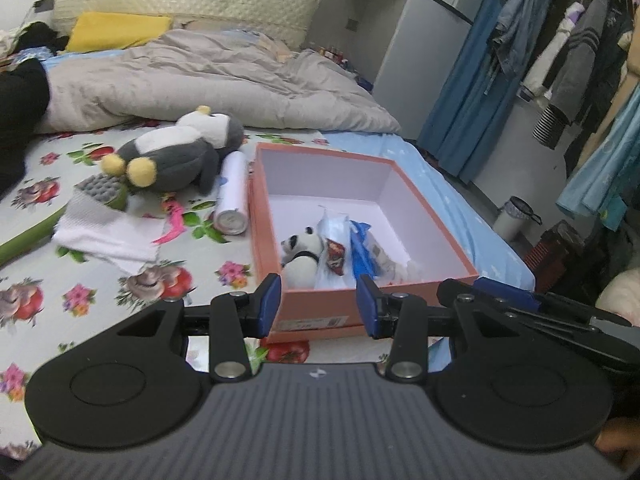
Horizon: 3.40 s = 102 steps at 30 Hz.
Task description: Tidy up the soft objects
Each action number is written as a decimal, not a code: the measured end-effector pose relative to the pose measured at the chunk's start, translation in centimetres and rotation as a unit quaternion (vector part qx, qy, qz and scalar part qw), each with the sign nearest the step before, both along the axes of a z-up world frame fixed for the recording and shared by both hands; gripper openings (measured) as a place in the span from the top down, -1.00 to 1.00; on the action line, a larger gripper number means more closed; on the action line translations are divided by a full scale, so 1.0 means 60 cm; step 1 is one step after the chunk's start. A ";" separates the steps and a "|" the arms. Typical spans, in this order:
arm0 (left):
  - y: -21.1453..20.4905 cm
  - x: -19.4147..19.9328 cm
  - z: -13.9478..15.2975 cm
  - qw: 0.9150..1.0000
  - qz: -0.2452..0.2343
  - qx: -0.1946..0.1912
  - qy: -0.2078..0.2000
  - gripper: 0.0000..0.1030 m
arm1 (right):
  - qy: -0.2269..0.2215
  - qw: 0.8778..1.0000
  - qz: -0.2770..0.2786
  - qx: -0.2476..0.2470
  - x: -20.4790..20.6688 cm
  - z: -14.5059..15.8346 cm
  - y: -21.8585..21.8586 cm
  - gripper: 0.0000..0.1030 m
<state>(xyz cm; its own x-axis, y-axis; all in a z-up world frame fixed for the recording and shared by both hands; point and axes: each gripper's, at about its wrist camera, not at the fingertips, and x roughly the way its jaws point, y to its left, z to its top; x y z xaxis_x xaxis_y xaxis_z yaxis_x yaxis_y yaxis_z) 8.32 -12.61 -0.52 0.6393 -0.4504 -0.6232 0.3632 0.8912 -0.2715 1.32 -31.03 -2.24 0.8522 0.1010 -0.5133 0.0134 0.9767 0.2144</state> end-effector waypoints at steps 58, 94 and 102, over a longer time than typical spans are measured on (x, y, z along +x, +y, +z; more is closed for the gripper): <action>0.281 0.262 -0.262 0.952 0.254 -0.095 0.143 -0.01 | 0.127 0.978 0.165 -0.019 0.410 -0.133 0.223 0.04; 0.269 0.428 -0.389 0.914 0.337 -0.134 0.182 0.96 | 0.205 0.964 0.157 -0.054 0.622 -0.286 0.252 0.89; 0.278 0.382 -0.367 0.916 0.329 -0.146 0.177 1.00 | 0.196 0.968 0.150 -0.051 0.570 -0.254 0.252 0.89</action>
